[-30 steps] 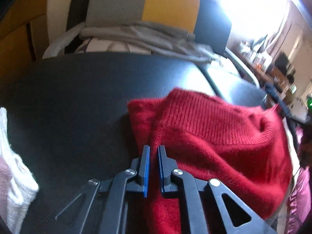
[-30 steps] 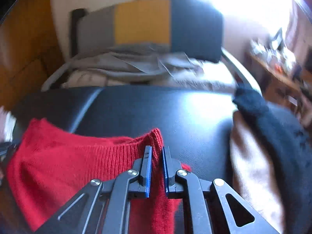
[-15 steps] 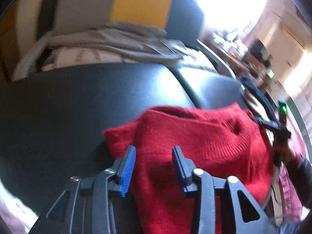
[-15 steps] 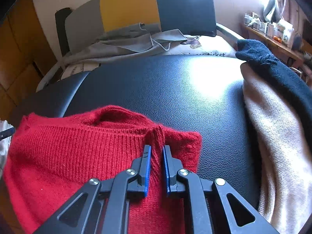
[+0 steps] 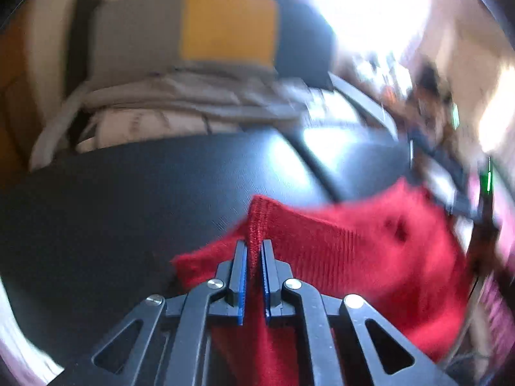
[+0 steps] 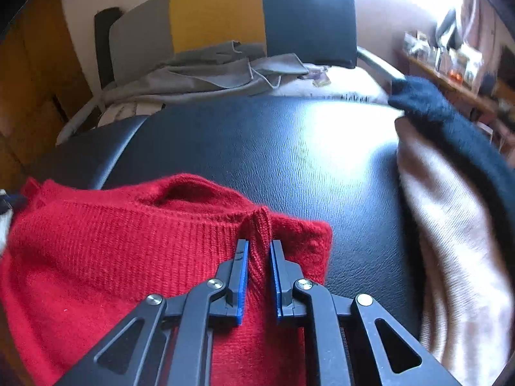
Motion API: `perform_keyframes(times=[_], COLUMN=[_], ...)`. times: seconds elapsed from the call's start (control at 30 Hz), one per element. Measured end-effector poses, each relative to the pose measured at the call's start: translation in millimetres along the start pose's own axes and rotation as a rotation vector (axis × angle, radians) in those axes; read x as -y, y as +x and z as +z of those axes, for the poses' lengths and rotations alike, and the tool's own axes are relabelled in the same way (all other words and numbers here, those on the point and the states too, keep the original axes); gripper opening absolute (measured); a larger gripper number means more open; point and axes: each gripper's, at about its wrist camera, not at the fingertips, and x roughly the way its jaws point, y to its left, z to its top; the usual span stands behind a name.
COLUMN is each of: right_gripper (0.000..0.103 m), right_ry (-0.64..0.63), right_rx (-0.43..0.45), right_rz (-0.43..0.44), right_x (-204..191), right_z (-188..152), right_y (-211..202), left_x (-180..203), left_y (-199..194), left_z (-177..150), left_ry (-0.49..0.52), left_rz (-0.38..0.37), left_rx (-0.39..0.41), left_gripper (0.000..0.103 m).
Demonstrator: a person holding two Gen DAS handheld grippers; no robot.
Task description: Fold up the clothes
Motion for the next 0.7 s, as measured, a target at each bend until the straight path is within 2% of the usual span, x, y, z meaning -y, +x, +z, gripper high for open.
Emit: perform_keyframes(times=[0.13, 0.23, 0.27, 0.3, 0.4, 0.47, 0.53, 0.6, 0.7], right_gripper=[0.012, 0.012, 0.012, 0.012, 0.013, 0.013, 0.018, 0.022, 0.027], right_ry=[-0.019, 0.004, 0.005, 0.002, -0.006, -0.012, -0.008, 0.008, 0.031], right_rx=[0.043, -0.018, -0.042, -0.043, -0.038, -0.040, -0.044, -0.047, -0.021], right_rz=[-0.046, -0.058, -0.059, -0.064, -0.089, -0.093, -0.097, -0.092, -0.076], right_x=[-3.1, 3.2, 2.3, 1.2, -0.2, 0.5, 2.6, 4.9, 8.1], right_z=[6.6, 0.2, -5.2, -8.2, -8.5, -8.8, -7.9, -7.1, -5.7], right_y=[-13.2, 5.8, 14.6, 19.1, 18.8, 19.5, 20.6, 20.2, 9.9], left_x=[-28.2, -48.7, -51.3, -51.6, -49.4, -47.0, -39.2, -24.5, 11.3], left_y=[3.6, 7.5, 15.1, 17.6, 7.8, -7.8, -28.6, -47.9, -62.4], left_z=[-15.0, -26.6, -31.4, -33.4, -36.0, -34.1, -37.1, -46.3, -72.6], left_ry=[-0.148, -0.257, -0.275, -0.288, -0.331, -0.345, -0.337, -0.321, -0.250], left_rz=[0.024, 0.041, 0.045, 0.058, 0.087, 0.146, 0.178, 0.138, 0.100], left_rx=[0.010, 0.012, -0.013, -0.011, 0.042, 0.091, 0.160, 0.205, 0.188], left_gripper=[0.006, 0.007, 0.008, 0.012, 0.018, 0.018, 0.018, 0.019, 0.019])
